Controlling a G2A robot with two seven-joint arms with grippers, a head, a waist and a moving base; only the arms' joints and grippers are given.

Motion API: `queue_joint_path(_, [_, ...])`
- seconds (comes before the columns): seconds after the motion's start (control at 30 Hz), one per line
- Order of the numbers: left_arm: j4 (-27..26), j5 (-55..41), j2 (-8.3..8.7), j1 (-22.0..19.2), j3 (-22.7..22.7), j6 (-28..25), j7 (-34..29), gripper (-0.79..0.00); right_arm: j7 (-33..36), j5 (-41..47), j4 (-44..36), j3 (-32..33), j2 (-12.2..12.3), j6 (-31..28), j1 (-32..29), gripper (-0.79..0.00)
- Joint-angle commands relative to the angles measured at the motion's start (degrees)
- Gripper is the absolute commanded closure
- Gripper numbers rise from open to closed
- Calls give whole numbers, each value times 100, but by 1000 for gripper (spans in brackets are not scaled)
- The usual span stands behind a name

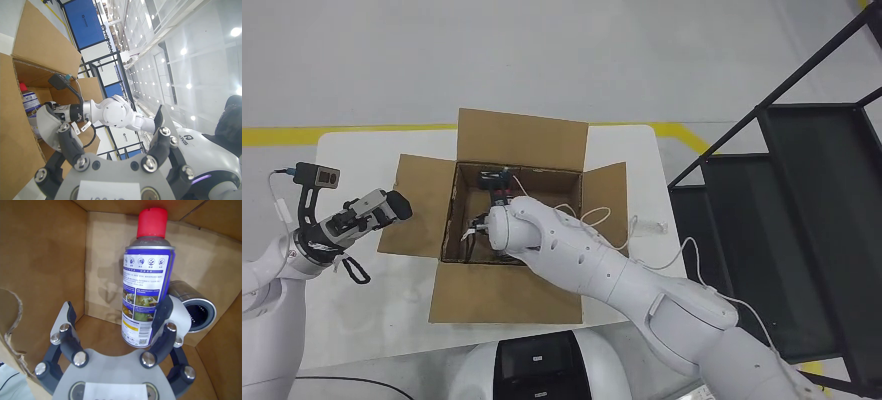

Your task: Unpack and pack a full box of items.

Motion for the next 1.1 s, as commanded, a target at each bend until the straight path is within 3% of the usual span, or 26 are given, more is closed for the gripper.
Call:
queue_joint_path(0.0, [0, 0, 0, 0, 0, 0, 0, -785, 10, 0, 98, -1, -36, 4, 14, -785])
queue_joint_path(0.43, [0, 0, 0, 0, 0, 0, 0, -785, -62, -115, 757, -81, -292, 1, 69, -785])
queue_joint_path(0.47, [0, 0, 0, 0, 0, 0, 0, -785, -65, -118, 791, -78, -310, -6, 79, -711])
queue_joint_path(0.5, [0, 0, 0, 0, 0, 0, 0, -785, -74, -157, 845, -88, -328, 23, 97, -582])
queue_joint_path(0.57, [0, 0, 0, 0, 0, 0, 0, -785, -46, -191, 928, -103, -368, 46, 130, -431])
queue_joint_path(0.73, [0, 0, 0, 0, 0, 0, 0, -785, 38, -358, 1157, -194, -472, 64, 224, -314])
queue_joint_path(1.0, [0, 0, 0, 0, 0, 0, 0, -785, 225, -570, 1475, -344, -663, 62, 337, -299])
queue_joint_path(1.03, [0, 0, 0, 0, 0, 0, 0, -785, 230, -571, 1507, -344, -687, 56, 344, -271])
queue_joint_path(1.07, [0, 0, 0, 0, 0, 0, 0, -785, 230, -572, 1540, -343, -709, 48, 346, -188])
